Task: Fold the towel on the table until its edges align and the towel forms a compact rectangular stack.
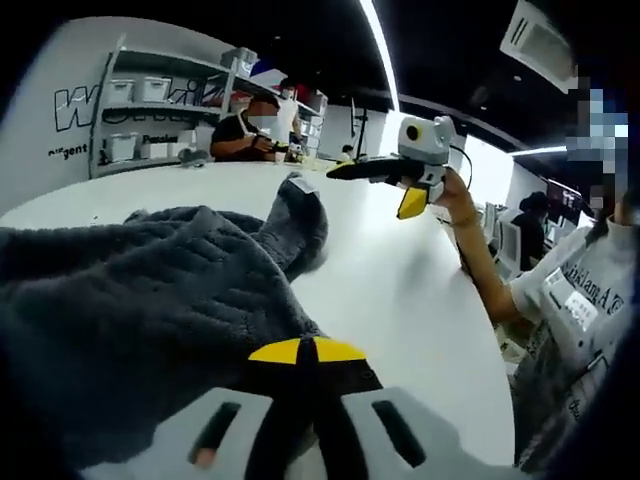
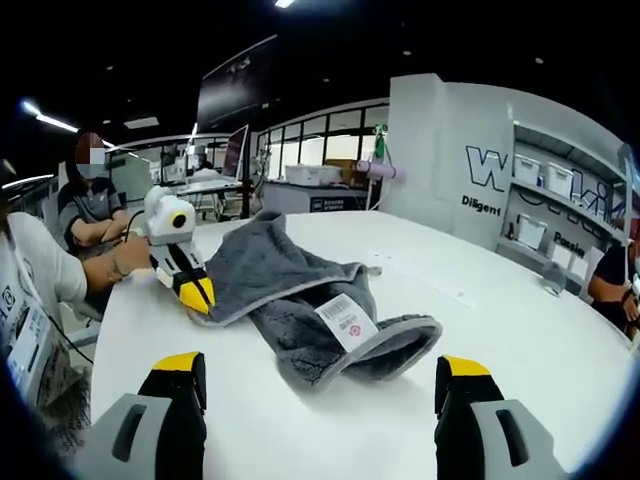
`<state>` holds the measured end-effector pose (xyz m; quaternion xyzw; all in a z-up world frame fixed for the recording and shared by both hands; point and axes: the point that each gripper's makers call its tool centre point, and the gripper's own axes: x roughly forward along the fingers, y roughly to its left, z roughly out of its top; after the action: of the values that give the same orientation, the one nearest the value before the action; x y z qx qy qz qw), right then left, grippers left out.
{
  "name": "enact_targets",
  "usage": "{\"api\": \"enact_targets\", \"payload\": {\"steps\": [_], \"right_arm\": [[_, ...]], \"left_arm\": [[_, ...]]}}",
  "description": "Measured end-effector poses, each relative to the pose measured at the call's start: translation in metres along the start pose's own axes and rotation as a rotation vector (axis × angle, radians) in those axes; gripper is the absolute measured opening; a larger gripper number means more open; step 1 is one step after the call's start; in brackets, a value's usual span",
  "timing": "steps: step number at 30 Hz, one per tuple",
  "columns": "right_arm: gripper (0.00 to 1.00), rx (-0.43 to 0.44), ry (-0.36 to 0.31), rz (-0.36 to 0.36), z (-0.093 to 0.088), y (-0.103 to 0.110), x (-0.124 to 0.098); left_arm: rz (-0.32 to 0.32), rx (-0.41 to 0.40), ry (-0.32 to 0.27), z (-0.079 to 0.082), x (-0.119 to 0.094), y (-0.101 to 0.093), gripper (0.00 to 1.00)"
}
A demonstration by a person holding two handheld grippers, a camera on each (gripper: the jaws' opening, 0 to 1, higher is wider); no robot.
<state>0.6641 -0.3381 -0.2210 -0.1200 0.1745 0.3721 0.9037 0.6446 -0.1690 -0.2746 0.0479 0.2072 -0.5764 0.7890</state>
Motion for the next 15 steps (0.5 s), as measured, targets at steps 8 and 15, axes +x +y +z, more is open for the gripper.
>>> {"api": "enact_targets", "payload": {"steps": [8,15], "right_arm": [[0.99,0.002,-0.008,0.001,0.002,-0.001,-0.002],[0.99,0.004,-0.009,0.003,0.002,-0.002,-0.002]], "left_arm": [[0.052,0.098,-0.140,0.060,-0.029,0.000,0.03],[0.206,0.195,-0.267,0.119,-0.071,0.022,0.03]]}}
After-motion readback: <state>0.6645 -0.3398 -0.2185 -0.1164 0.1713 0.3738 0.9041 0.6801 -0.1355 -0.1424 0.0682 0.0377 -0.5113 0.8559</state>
